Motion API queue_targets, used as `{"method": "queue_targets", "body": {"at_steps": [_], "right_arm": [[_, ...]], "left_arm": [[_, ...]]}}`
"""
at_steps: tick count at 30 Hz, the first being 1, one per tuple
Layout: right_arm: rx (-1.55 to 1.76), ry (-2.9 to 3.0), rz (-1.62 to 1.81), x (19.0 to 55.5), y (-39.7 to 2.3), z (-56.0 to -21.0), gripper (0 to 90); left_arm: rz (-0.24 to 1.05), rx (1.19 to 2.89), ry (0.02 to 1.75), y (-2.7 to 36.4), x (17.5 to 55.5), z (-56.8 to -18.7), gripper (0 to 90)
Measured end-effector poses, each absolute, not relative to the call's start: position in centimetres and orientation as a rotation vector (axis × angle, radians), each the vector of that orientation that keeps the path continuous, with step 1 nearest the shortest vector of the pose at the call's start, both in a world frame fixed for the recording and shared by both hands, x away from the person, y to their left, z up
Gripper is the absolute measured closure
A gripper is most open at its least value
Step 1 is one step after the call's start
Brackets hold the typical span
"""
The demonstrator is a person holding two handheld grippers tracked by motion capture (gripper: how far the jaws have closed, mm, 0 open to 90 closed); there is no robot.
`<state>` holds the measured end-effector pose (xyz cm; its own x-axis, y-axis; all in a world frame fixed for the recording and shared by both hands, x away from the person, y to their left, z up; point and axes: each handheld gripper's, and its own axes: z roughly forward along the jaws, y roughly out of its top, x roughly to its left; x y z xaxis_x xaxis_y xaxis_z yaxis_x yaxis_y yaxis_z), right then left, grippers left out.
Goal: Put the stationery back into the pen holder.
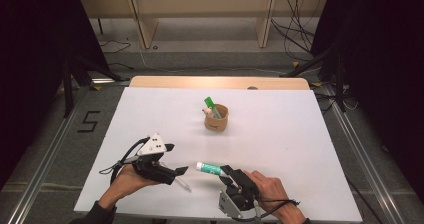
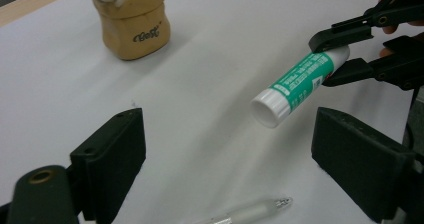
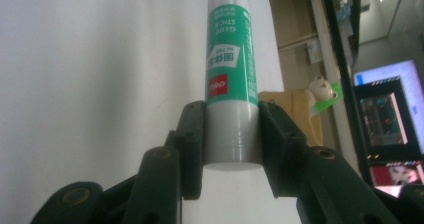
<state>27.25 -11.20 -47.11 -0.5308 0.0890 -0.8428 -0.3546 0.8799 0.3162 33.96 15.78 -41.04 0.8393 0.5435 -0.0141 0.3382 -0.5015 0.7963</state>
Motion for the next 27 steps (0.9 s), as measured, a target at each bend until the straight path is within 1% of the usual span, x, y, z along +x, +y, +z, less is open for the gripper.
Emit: {"method": "queue_targets", "body": {"at_steps": [5,13,19,23,27], "right_arm": [[-0.312,2.021,0.527,26.9,-11.0,-47.5,65.8],[-0.460,1.957,0.463,26.3,-10.7,-48.3,65.8],[-0.521,1.916,0.462,26.0,-10.6,-48.5,65.8],[-0.531,1.907,0.464,25.9,-10.6,-48.6,65.8],[-0.560,1.893,0.458,25.9,-10.5,-48.7,65.8]], "left_arm": [[0.293,2.262,0.526,14.1,34.1,-40.6,14.3],[0.209,2.404,0.399,11.2,34.3,-41.2,15.4],[0.146,2.476,0.318,9.5,34.5,-41.5,15.8],[0.099,2.504,0.296,8.7,34.7,-41.7,16.0],[0.085,2.555,0.260,8.0,34.8,-41.9,17.3]]}}
